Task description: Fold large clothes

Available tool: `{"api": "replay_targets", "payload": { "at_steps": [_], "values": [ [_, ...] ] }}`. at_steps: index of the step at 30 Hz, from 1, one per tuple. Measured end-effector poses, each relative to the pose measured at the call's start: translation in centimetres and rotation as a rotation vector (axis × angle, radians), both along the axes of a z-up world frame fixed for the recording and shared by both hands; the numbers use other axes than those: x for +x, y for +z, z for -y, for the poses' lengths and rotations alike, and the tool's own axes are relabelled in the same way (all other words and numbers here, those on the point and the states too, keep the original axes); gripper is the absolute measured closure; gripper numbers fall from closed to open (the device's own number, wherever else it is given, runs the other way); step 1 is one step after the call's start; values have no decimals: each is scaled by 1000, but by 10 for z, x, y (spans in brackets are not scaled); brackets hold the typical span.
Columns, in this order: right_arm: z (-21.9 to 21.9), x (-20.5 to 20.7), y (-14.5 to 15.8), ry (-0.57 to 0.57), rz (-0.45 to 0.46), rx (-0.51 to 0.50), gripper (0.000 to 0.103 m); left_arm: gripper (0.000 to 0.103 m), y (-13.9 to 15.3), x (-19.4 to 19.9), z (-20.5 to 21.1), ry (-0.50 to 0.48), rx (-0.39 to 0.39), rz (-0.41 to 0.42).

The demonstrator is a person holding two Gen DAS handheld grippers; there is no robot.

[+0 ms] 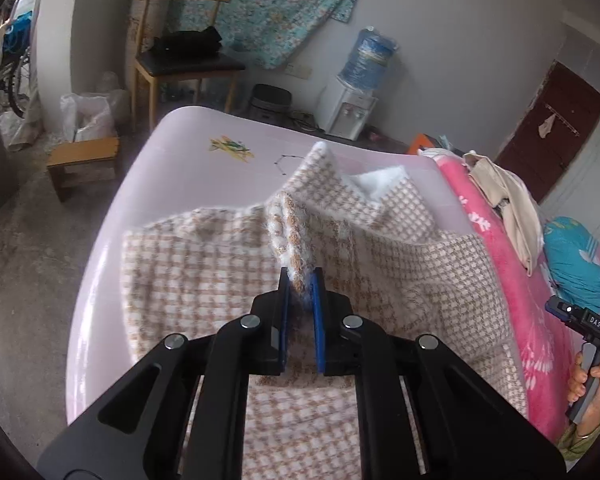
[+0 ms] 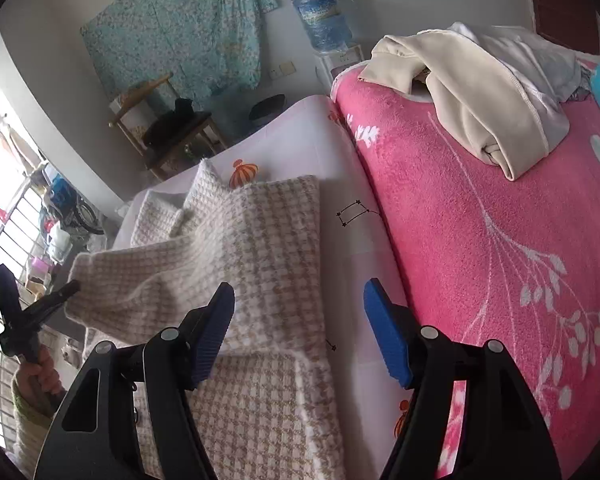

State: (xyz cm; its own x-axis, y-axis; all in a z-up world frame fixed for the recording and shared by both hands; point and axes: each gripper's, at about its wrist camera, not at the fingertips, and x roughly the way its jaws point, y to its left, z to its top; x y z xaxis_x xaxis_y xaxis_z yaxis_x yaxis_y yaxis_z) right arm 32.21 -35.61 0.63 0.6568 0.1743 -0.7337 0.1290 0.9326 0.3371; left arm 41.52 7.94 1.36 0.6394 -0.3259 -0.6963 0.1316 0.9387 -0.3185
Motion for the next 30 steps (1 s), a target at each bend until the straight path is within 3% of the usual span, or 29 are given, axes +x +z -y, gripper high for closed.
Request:
{"api": "replay_targets", "payload": {
  "at_steps": [4,8,13,17,21,26,30],
  "values": [
    [-15,27,-11,45,-29,-66,39,94,-32,-2,-10,27,17,-95],
    [-29,60,-16,83,-34,-134,62,94,-44,-11,-14,38,35,-99],
    [-53,99,-38,194,-27,-231,73,93,-47,-13,-11,40,99,-75],
    [-56,117,-72,214,-106,-292,74,93,-54,-14,-12,45,120,-88],
    [-55,114,-52,215,-110,-294,74,85,-48,-17,-15,51,146,-78],
    [-60,112,-33,255,-55,-288,71,74,-18,-26,-17,38,112,29],
    [-73,133,-57,268,-100,-327,71,73,-28,-1,4,-23,73,-44]
  ]
}}
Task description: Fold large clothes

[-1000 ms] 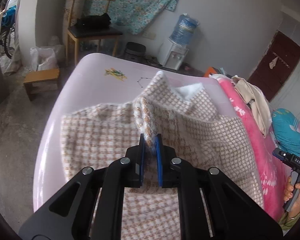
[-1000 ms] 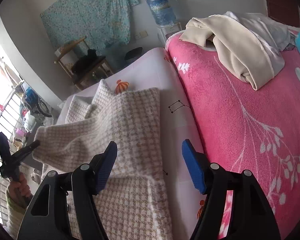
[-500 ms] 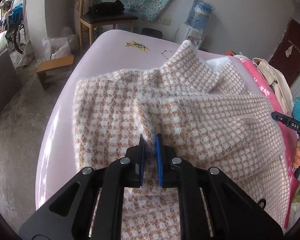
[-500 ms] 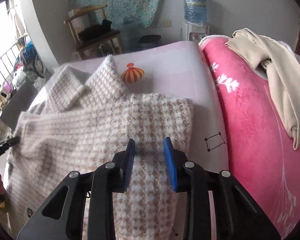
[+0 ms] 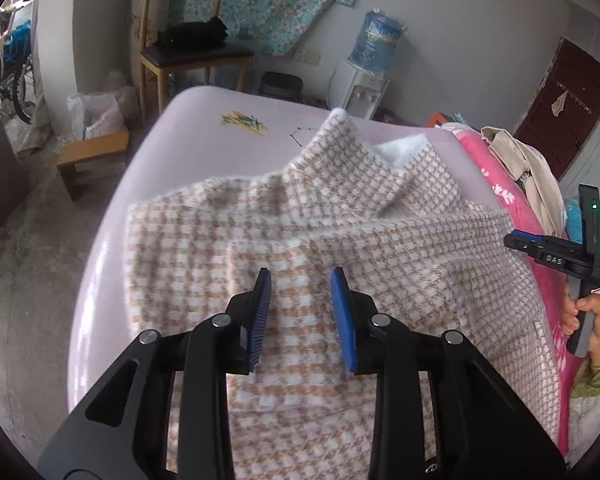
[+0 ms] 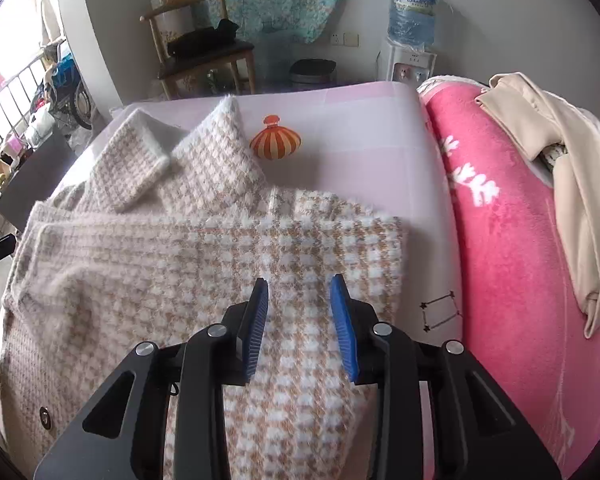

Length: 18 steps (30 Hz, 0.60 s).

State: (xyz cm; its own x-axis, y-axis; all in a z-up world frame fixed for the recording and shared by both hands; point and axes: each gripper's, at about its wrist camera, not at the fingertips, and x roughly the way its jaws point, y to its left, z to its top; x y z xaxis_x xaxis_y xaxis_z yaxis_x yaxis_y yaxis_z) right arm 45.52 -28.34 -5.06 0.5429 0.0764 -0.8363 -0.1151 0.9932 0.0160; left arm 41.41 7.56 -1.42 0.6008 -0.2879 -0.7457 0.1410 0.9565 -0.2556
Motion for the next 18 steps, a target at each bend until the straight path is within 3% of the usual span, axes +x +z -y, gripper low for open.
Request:
{"api": "replay_targets", "payload": {
  "at_steps": [3,7,10,13,15,18],
  "values": [
    [-1,9,-14,-19,-6,-33,69,71,-26,20,11,9,77,-64],
    [1,-4,8,-45,13,-9,69,72,-18,19,7,21,58,-39],
    [-8,-25,26,28,31,82,65,72,-3,10,9,-25,33,5],
    [-34,-32,22,140,6,127,58,69,-10,14,22,-65,61,-23],
    [-56,-27,7,181,-17,75,58,69,-25,21,32,-45,142,-47],
    [-73,-16,-11,158,-19,3,52,69,-28,23,37,-37,181,-12]
  ]
}}
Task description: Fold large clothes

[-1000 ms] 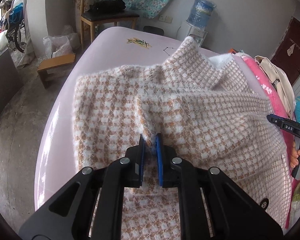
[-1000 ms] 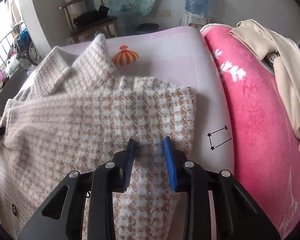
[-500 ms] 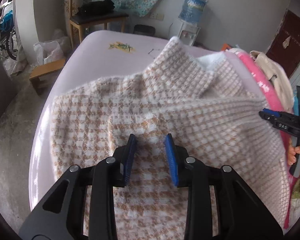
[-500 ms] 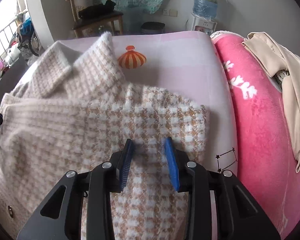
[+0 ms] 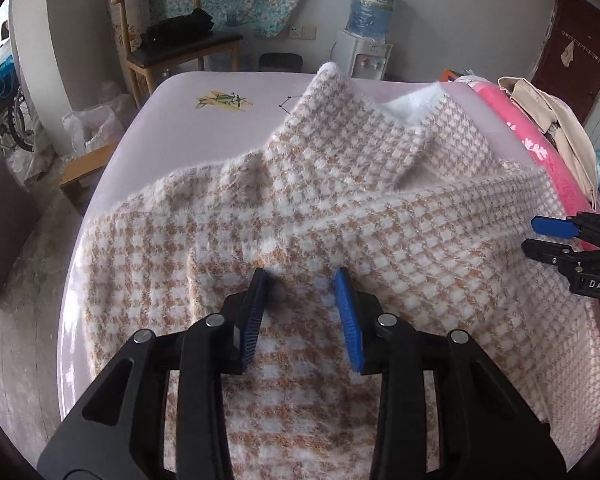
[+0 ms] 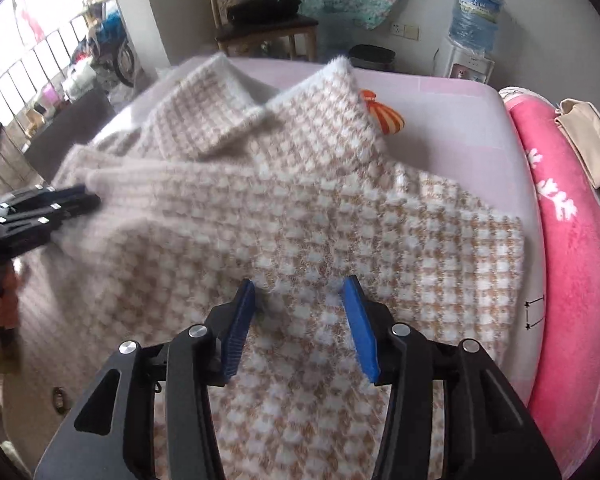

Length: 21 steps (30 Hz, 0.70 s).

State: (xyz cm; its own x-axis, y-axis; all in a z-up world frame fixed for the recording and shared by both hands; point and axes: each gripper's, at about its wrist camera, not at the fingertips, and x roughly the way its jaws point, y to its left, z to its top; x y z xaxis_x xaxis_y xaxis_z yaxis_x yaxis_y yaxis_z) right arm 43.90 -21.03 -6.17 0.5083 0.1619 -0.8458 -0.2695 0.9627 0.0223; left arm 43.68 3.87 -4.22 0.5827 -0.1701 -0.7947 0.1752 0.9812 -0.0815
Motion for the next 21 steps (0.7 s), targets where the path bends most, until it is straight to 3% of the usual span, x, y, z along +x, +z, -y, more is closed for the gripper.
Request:
{"api": "replay_targets", "payload": {
  "at_steps": [4,7,10,12,14,17,19,21],
  "values": [
    [0,-2,19,-80,-10,24,51,69,15,-10,-3,-17,-33,22],
    [-15,-18,37,3,27,87,51,68,28,-24,1,-97,-85,43],
    [-40,-19,28,85,8,54,51,58,20,-28,15,-123,-22,22],
    [-57,-7,8,67,-4,-77,51,58,6,-20,21,-80,43,4],
    [-60,-9,8,48,21,-66,50,58,7,-19,24,-60,51,23],
    [-48,-20,25,-7,-2,17,49,58,16,-28,16,-70,-11,7],
    [-40,-43,35,2,20,46,45,51,23,-44,16,-109,-12,21],
    [-33,-64,32,-10,39,16,33,39,18,-55,19,-136,9,7]
  ]
}}
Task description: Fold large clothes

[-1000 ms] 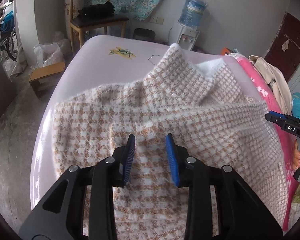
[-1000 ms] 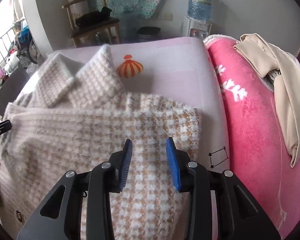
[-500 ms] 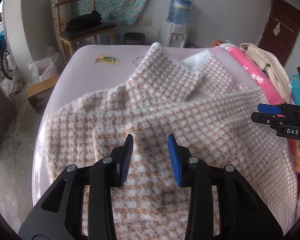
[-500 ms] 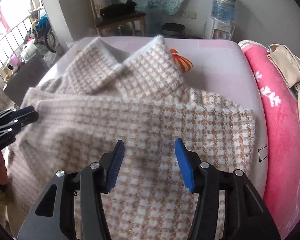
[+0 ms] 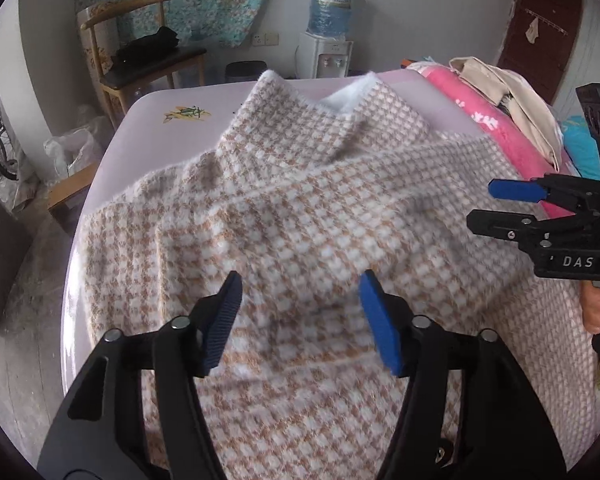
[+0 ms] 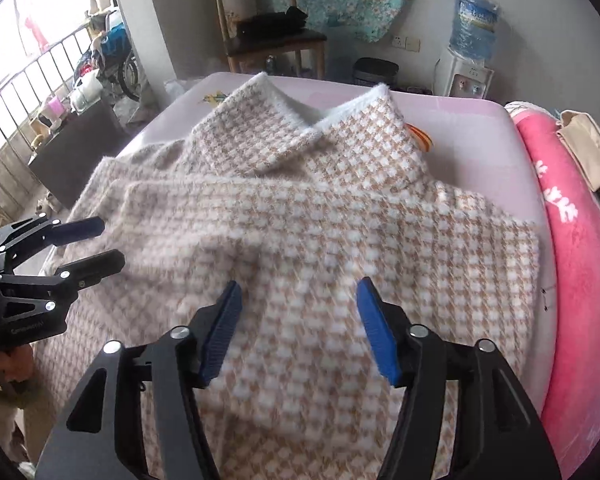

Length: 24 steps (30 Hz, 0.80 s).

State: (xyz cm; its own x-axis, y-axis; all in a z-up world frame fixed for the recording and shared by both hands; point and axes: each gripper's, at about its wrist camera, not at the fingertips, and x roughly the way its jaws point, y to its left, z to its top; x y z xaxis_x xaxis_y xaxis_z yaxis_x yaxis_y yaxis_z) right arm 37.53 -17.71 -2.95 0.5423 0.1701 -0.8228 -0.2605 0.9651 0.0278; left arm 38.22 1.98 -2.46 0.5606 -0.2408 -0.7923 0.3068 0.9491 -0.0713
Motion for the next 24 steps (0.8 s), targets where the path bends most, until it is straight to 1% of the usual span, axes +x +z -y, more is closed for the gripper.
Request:
{"api": "replay_targets", "payload": {
  "at_steps": [2,3,4,6,8,10,12,14,18,21,24],
  "values": [
    [7,-2,-19,-14,-40,-41,31,35,-17,-2,3,6,58,-33],
    [12,-2,-28,-19,-46,-23,29,33,-22,-3,5,8,73,-16],
    [13,-3,-27,-22,-34,-4,28,33,-21,-5,6,8,82,2],
    [17,-6,-16,-61,-54,-7,28,33,-15,-6,7,19,93,-7],
    [23,-19,-2,-97,-39,37,28,34,-5,-14,4,23,76,-8],
    [36,-29,-1,-143,-49,71,28,33,4,-27,0,35,84,-10],
    [43,-48,0,-174,-59,96,27,28,9,-43,-5,27,73,-25],
    [44,-71,0,-185,-73,103,24,27,12,-63,-7,35,78,-45],
    [40,-123,4,-176,-70,105,20,19,16,-107,-9,34,83,-67],
    [45,-155,5,-188,-50,112,19,19,12,-138,-11,36,80,-85],
    [61,-187,6,-231,-50,101,19,19,3,-164,-15,74,90,-100]
  ]
}}
